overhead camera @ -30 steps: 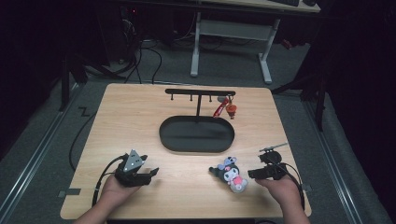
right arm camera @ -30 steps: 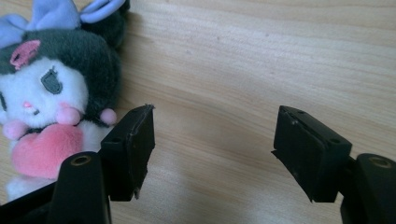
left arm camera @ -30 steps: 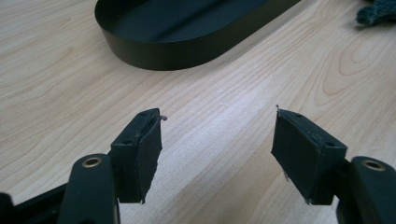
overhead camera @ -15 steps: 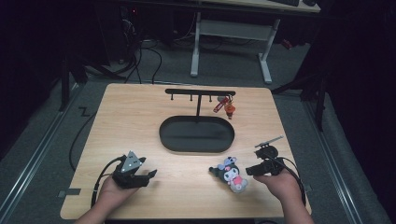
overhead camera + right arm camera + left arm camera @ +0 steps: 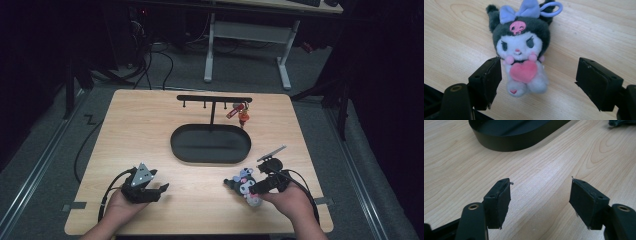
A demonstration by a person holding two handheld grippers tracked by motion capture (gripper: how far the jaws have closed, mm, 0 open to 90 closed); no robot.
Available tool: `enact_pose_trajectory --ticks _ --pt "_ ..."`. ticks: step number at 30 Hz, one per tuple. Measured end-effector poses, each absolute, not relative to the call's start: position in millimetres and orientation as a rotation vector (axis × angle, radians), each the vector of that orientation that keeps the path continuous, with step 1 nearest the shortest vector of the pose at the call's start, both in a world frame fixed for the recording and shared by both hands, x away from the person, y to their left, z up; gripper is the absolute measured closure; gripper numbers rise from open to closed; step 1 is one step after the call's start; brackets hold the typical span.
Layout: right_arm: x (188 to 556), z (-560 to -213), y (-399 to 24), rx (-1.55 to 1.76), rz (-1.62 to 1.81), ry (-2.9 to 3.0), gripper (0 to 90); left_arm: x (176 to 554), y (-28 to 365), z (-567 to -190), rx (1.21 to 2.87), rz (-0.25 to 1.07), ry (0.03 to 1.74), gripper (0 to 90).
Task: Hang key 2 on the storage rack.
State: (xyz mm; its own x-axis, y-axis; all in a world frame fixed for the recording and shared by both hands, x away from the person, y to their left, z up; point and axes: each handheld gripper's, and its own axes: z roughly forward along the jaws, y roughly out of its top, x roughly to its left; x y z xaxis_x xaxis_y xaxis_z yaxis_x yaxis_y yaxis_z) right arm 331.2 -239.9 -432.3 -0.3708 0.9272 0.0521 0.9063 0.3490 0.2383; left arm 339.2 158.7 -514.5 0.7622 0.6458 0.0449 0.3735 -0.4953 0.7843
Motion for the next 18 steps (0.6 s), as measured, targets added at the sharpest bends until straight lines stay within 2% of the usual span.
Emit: enact_pose_trajectory --ticks 14,17,18 --pt "332.1 -488.6 -220.9 1.664 0.241 2.62 22.6 336.5 154.7 -516.7 2.167 0.449 0.75 32.9" --pt "330.8 -492.6 -219.7 1.627 0.233 2.632 29.1 335.6 154.2 -516.3 2.169 0.448 0.738 32.9" --pt "329.6 -492.1 -218.8 1.631 0.234 2.615 35.7 335.6 154.0 -516.1 2.166 0.45 0.735 32.9"
